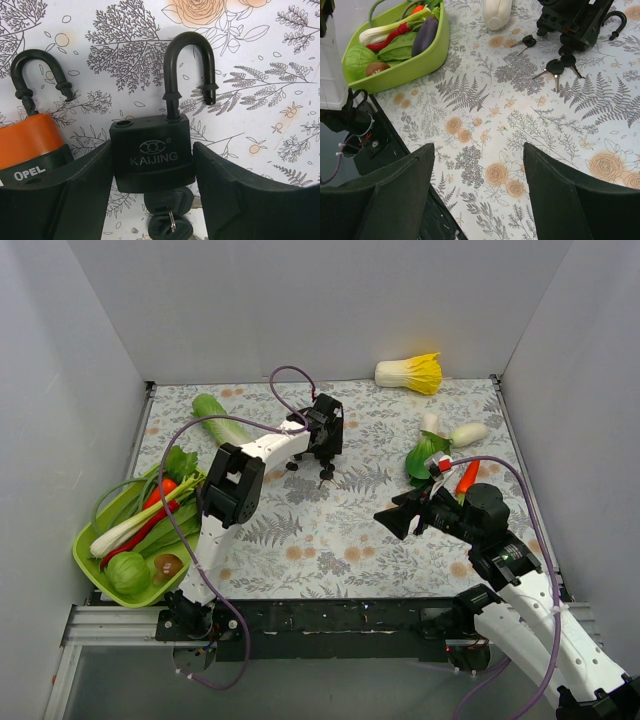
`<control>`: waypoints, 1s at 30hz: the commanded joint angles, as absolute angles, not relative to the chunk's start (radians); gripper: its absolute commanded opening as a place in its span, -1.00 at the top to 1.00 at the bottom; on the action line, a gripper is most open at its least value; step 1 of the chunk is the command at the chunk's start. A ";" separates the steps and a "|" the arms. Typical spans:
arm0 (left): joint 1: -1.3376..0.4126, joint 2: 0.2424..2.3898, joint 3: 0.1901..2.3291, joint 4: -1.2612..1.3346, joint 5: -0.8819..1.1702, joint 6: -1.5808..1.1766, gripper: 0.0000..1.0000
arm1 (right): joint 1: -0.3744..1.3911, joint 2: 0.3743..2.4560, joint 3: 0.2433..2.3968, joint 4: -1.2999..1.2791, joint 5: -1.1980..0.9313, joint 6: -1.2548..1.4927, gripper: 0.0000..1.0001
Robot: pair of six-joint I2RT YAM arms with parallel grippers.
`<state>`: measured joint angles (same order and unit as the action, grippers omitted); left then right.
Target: Unlock with the key
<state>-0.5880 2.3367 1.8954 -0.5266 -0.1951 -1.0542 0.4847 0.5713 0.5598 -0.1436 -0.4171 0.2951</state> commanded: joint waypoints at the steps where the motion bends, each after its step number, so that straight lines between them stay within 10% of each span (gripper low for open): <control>1: -0.583 2.326 1.893 -0.563 -0.213 -1.012 -0.28 | 0.486 0.572 0.560 -0.100 -0.408 0.291 -0.57; 13: -0.603 2.119 1.747 -0.389 -0.164 -0.983 -0.96 | 0.488 0.565 0.563 -0.094 -0.388 0.298 -0.57; 30: -0.438 1.551 1.128 0.092 0.043 -1.155 -0.96 | 0.397 0.750 0.577 -0.009 -0.281 0.282 -0.78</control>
<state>-0.5350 1.6947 1.2388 -0.0345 -0.0341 -1.0737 0.4538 0.7200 0.5594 -0.0769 -0.3088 0.2993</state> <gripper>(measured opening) 0.981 0.884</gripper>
